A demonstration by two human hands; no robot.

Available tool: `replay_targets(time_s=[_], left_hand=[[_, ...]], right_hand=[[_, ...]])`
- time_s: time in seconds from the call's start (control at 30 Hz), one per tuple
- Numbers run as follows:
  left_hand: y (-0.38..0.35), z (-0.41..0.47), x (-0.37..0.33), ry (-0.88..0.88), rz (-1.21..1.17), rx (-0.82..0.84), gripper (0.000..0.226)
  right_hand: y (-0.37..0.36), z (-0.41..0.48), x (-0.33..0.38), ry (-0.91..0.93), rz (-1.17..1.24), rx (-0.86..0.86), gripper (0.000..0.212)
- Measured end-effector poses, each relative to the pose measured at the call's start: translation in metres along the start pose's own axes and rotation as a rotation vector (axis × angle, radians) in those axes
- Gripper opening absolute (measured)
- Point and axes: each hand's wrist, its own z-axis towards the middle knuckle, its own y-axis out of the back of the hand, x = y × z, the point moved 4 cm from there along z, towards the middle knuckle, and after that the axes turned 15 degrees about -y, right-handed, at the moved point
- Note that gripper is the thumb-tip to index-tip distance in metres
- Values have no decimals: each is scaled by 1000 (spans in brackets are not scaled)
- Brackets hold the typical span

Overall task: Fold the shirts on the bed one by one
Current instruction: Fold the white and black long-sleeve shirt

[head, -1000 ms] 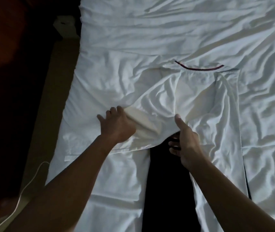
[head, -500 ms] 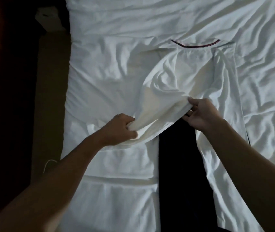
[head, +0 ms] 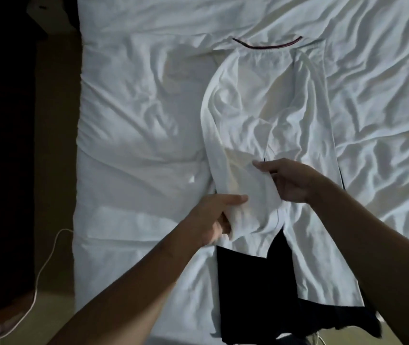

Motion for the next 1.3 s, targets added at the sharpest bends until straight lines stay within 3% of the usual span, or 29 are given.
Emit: replay_targets(time_s=[0.1,0.17,0.27,0.33,0.4,0.47,0.63,0.73,0.8,0.93,1.03,1.2,1.3], left_hand=[[17,2,21,-152,272,14,58],[27,2,31,-286,627,7,69],[23,-5,42,-621,1245,0,45],[15,-8,49,-830,1466,6,28],[14,-11,51,-930,1403,-53,16],[12,-16,49,-922,1248,-100,14],[4,-29,36,-701,609,-205,19],[-3,-43,33,-545,289,-140,20],[-4,-52,43,-421,150,-101,22],[7,-57,84,-203,198,-207,14],[14,-61,109,-126,272,-215,11],[18,-56,105,-216,356,-260,6],[27,-38,81,-319,412,-351,24]], right_hand=[[4,9,-2,10,-12,-6,38],[3,14,0,53,5,-23,35],[-3,10,-6,99,-47,-13,38],[-2,0,-16,124,-135,-65,43],[2,-9,-33,137,-223,-124,43],[6,-19,-54,137,-250,-132,40],[3,-46,-92,334,-79,-126,29],[-4,-66,-102,390,118,-67,31],[-8,-75,-115,351,104,-48,33],[5,-65,-158,316,-198,-388,18],[21,-54,-191,251,-257,-529,29],[25,-60,-197,279,-434,-683,43],[22,-66,-174,333,-687,-900,50]])
